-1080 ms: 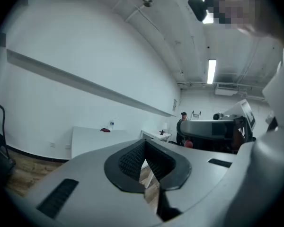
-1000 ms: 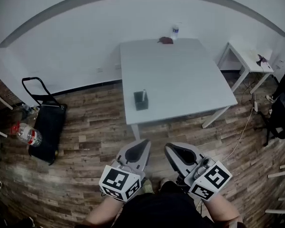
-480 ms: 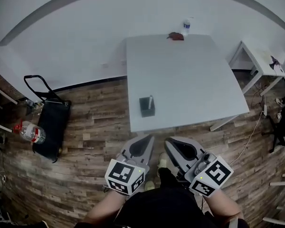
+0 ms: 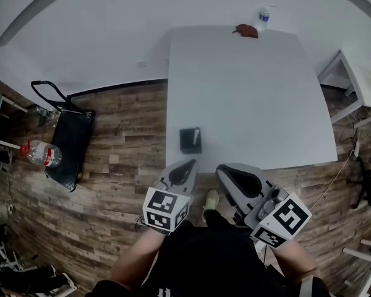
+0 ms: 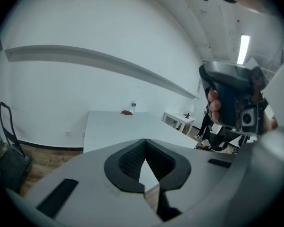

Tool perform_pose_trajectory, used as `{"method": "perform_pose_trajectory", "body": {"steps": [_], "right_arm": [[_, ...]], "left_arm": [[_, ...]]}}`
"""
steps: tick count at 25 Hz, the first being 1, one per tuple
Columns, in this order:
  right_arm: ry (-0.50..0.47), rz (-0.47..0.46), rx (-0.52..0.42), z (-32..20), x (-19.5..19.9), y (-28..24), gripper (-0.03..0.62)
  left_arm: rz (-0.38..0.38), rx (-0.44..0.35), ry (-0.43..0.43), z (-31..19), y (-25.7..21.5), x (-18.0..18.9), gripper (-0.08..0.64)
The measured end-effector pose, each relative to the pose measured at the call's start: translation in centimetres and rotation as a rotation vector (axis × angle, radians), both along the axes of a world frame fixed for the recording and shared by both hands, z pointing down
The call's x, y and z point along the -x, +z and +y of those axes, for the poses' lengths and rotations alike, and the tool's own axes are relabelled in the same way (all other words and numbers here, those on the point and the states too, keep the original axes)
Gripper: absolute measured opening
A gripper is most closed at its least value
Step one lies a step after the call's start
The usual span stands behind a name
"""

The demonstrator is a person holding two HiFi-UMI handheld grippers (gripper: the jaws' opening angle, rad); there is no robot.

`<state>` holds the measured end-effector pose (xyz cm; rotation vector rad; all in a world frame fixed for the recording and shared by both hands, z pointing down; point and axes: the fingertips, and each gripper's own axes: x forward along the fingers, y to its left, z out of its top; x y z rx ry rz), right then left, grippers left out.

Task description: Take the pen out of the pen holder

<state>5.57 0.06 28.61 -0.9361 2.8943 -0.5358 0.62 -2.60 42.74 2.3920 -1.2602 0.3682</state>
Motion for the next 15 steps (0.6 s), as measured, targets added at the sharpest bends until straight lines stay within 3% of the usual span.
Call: {"method": "perform_pose_trajectory", "body": {"steps": [8,15], "right_arm": [[-0.044,-0.002,0.080,-3.5,0.1,2.5,0.012],[-0.015,0.018,0.153,-6.1,-0.2,4.9,0.012]], "left_arm": [[-0.085,0.110,-0.033,-4.4,6.9,0.4,0.006],[-0.133,0.192,0.020,-7.2,11.1,0.2,0.008]]}}
